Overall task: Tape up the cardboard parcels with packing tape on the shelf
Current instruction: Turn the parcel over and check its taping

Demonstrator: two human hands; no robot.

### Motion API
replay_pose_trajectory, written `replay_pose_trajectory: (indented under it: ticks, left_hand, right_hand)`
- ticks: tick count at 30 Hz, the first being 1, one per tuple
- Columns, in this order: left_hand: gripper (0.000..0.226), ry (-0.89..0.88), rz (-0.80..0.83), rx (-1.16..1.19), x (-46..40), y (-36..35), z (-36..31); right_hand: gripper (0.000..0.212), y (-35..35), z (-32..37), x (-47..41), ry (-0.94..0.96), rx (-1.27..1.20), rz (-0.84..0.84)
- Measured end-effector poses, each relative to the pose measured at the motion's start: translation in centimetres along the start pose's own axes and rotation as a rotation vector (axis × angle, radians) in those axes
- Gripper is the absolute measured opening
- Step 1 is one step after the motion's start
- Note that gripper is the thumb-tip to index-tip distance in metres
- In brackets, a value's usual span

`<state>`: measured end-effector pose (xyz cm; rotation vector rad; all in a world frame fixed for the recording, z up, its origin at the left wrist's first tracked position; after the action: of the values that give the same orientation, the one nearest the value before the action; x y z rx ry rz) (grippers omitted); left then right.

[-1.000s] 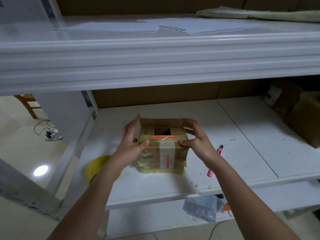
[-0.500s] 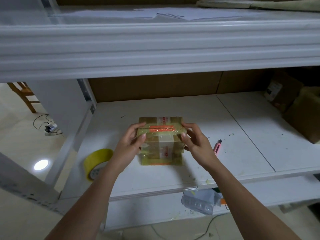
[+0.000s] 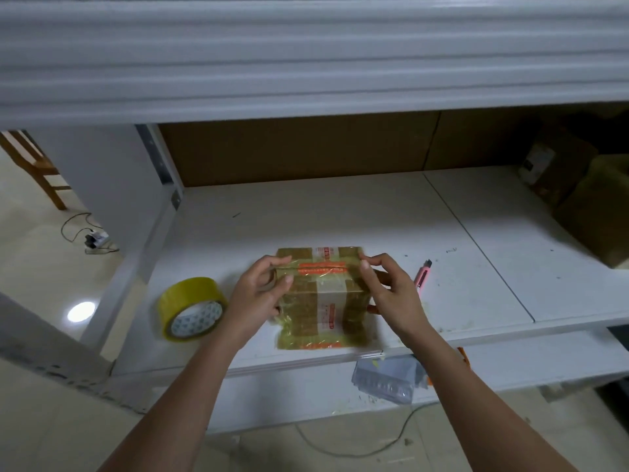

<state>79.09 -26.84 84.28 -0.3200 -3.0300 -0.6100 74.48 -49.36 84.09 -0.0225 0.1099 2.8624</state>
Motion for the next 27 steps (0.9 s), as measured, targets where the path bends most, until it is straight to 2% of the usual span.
replay_pose_trajectory:
  ticks: [3, 6, 8, 11, 12, 17, 23, 27]
  left_hand:
    - [0.007, -0.014, -0.172, 0.011, 0.1, -0.4, -0.6]
    - [0.009, 0.045, -0.288, 0.089, -0.1, -0.7, -0.8]
    - [0.014, 0.097, -0.298, 0.162, -0.3, -0.7, -0.5]
    - [0.05, 0.165, -0.29, 0.213, -0.5, -0.5, -0.3]
    - [0.055, 0.179, -0.288, 0.204, -0.6, -0.5, -0.2]
    - [0.048, 0.173, -0.296, 0.126, -0.8, -0.9, -0.1]
    - [0.045, 0.174, -0.304, 0.177, -0.8, -1.6, -0.4]
    - [0.045, 0.176, -0.32, 0.145, -1.3, -1.6, -1.0]
  right_hand:
    - [0.022, -0.7, 0.4, -0.6, 0.009, 0.024, -0.127]
    - [0.017, -1.1, 0.4, -1.4, 0.003, 0.081, -0.183]
    - [0.014, -1.0, 0.5, -1.8, -0.04, 0.123, -0.173]
    - [0.023, -0.6, 0.8, -2.6, -0.134, 0.185, -0.173]
    - [0.024, -0.5, 0.8, -2.8, -0.138, 0.218, -0.179]
    - [0.02, -0.8, 0.5, -3.1, -0.056, 0.317, -0.149]
    - [0.018, 0.2, 0.7, -2.6, -0.018, 0.216, -0.159]
    - [0.018, 0.1, 0.4, -3.6, -0.063, 0.2, -0.159]
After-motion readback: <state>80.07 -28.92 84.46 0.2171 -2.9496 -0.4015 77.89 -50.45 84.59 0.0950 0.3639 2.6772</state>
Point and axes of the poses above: each hand's wrist, its own x-axis away from the middle knuckle, its own y-axis out of the back of the hand, z = x × y, the point moved 4 cm from there along -x, towards the middle knuckle, and after that the axes turned 9 degrees about -x, right-handed, at the moved point
